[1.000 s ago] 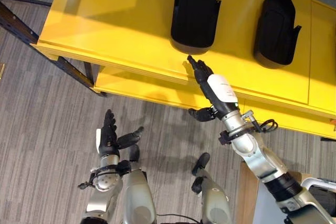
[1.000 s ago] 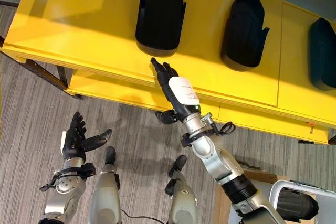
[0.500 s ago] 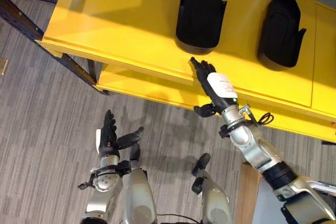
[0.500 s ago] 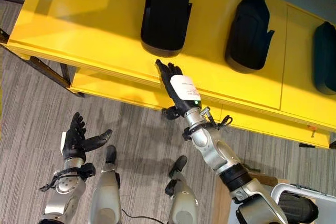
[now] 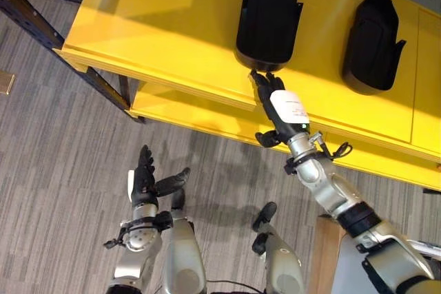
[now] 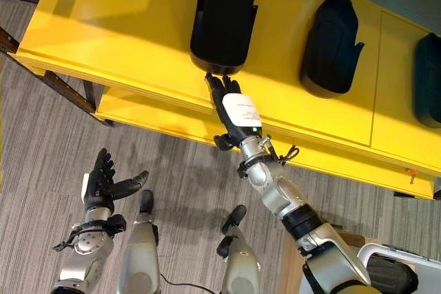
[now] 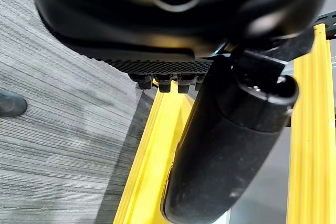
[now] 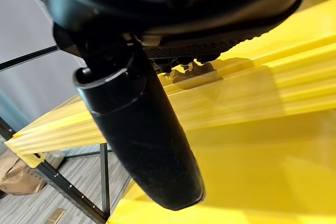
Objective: Move parts from the plastic box to the shelf.
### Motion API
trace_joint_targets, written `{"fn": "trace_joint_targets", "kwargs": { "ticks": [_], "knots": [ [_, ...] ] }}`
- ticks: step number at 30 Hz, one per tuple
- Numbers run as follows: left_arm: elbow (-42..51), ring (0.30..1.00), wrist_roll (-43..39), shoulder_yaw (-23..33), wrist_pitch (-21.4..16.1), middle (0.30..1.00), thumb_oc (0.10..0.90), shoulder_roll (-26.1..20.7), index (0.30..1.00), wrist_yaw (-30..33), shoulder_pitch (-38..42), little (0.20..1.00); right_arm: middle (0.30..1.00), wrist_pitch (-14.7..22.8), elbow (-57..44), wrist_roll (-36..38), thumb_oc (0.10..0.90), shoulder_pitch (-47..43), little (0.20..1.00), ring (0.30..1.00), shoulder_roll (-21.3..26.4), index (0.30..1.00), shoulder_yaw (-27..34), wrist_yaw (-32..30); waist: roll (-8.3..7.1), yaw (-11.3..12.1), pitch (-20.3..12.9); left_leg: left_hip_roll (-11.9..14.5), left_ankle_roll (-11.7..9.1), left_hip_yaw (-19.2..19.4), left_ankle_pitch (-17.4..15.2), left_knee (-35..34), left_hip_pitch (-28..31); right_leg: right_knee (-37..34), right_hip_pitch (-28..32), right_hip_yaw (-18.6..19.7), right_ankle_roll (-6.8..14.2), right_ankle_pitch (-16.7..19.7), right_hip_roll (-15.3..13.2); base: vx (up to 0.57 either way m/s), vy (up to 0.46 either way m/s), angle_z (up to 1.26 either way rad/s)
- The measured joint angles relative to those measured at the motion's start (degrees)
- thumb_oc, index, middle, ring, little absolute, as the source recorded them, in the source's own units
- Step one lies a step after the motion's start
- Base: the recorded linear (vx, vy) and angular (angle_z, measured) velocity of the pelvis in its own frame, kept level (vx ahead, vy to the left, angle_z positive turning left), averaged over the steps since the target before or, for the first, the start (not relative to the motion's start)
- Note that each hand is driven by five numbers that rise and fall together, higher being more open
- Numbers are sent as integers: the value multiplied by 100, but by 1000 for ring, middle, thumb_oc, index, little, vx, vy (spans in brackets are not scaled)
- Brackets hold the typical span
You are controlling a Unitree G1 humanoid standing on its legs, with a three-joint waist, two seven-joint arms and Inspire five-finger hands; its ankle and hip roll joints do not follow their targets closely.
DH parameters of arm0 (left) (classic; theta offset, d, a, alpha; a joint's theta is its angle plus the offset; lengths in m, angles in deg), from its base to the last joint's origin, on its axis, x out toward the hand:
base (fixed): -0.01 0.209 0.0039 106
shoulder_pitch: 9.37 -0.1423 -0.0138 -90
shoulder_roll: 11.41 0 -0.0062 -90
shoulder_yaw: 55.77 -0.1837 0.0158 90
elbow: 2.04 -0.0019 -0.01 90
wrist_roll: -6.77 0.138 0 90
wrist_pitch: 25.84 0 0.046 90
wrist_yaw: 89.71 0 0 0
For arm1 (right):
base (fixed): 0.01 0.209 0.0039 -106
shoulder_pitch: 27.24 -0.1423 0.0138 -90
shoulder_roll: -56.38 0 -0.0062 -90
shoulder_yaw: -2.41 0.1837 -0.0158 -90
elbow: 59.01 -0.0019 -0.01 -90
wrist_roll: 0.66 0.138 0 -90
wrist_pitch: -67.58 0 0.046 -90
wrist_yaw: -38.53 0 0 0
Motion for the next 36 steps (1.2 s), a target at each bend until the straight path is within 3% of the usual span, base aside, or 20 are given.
{"fn": "trace_joint_targets", "kwargs": {
  "ticks": [36],
  "knots": [
    [-35, 1000, -20, -35, -4, 1000, 900, 0, 1000, -10, 55, 1000, 1000, -129, 430, 16, 900, -424, 1000, 1000, -160, 1000, -62, -197, 35, 23, 22, 0, 4, -62, -119, 273, -194, 20, -46, -28, -11, 7, -28, 0, 0, 0]
  ]
}}
